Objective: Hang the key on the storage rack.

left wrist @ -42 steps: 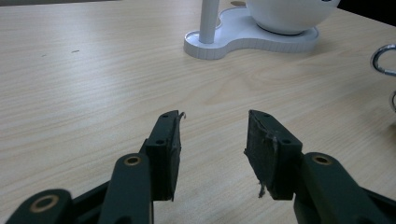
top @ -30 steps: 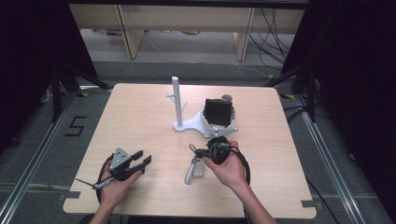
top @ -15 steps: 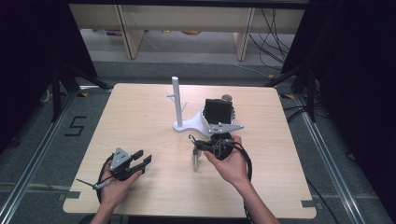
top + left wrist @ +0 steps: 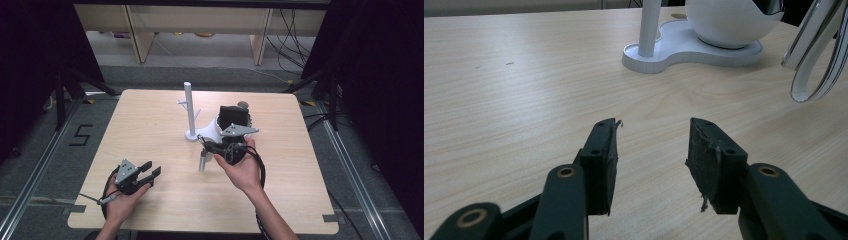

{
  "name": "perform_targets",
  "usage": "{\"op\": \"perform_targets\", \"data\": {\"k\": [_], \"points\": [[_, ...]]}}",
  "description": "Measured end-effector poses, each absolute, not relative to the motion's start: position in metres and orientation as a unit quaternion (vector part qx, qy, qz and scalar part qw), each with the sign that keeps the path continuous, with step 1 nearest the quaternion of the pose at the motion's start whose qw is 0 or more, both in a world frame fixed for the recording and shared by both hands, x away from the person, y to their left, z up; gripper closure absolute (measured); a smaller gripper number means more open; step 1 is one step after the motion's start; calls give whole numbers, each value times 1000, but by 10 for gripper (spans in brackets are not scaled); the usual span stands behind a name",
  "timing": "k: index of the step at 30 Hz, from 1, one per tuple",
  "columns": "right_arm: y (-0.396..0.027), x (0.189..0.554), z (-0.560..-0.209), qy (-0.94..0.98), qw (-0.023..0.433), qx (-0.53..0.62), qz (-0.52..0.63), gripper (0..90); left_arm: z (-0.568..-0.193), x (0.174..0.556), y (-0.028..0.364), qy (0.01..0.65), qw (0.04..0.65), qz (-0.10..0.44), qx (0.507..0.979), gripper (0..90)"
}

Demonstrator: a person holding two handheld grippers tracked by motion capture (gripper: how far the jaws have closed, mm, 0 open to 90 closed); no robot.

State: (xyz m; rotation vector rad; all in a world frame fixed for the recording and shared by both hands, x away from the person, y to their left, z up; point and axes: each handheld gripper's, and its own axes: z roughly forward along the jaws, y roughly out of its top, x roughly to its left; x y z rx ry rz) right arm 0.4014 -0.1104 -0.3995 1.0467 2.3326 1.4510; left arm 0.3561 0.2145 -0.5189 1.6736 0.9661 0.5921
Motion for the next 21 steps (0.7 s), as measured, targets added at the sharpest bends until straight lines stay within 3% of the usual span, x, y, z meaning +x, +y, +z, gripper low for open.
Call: {"op": "perform_targets", "data": {"k": [17,21], "points": [[-86,431,-377,777,146,334,514,877,-519,355,214,412,525,249,702,542],[-77,437,-373,769,133,343,523,876,-520,355,213,406,525,250,705,542]]}}
